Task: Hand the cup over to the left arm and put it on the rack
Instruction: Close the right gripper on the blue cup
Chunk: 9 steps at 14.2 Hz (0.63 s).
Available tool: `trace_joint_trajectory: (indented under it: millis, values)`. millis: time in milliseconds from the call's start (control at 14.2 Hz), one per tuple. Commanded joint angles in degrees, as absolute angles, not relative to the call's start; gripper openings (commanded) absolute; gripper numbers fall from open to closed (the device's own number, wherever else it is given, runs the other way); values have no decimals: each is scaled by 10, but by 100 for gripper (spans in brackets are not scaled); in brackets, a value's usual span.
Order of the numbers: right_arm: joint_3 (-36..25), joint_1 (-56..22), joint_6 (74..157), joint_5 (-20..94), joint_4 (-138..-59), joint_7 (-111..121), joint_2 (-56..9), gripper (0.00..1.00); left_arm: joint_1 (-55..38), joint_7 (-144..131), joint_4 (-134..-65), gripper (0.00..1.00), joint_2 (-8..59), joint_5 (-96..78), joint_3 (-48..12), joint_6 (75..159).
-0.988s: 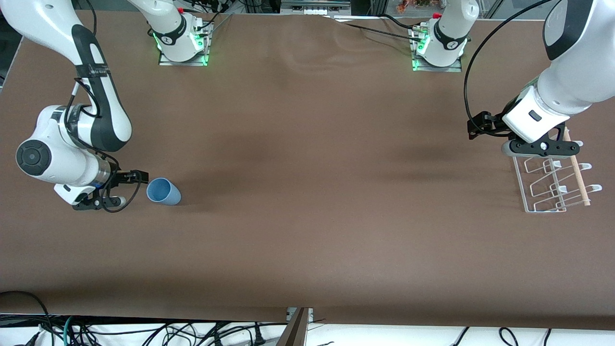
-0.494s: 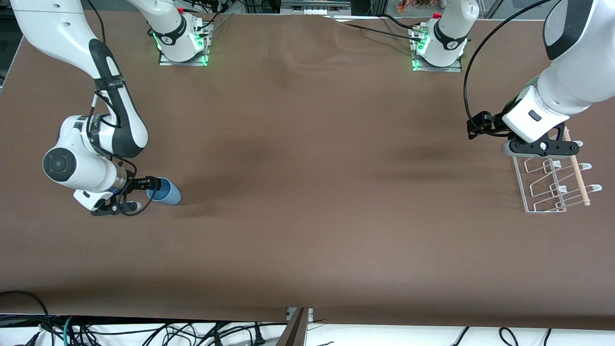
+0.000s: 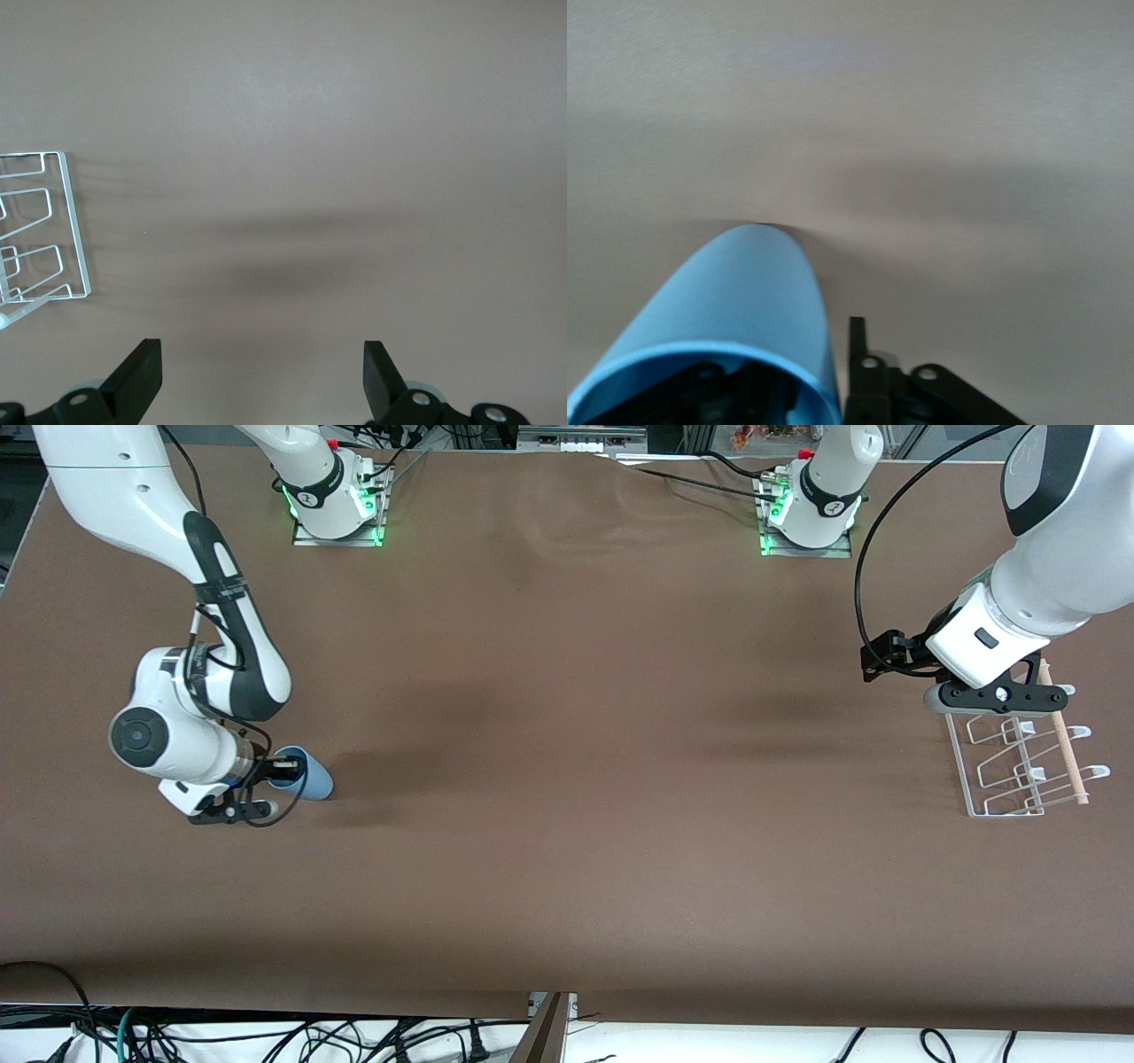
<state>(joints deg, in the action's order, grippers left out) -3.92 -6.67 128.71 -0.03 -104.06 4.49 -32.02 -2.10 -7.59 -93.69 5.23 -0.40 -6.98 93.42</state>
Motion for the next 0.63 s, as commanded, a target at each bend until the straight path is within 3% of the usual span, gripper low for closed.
trace_joint_trajectory:
  millis: [0, 282, 564]
  values:
    - [-40, -85, 1274, 0, -1028, 15, -324, 0, -22, -76, -918, 100, 59, -13, -69, 920]
    - [-39, -105, 1127, 10, -935, -45, -325, 0, -22, -76, -918, 100, 59, -13, -69, 920]
    - [-1, -119, 997, 153, -839, -179, -323, 0, -22, -76, -918, 100, 60, -13, -69, 920]
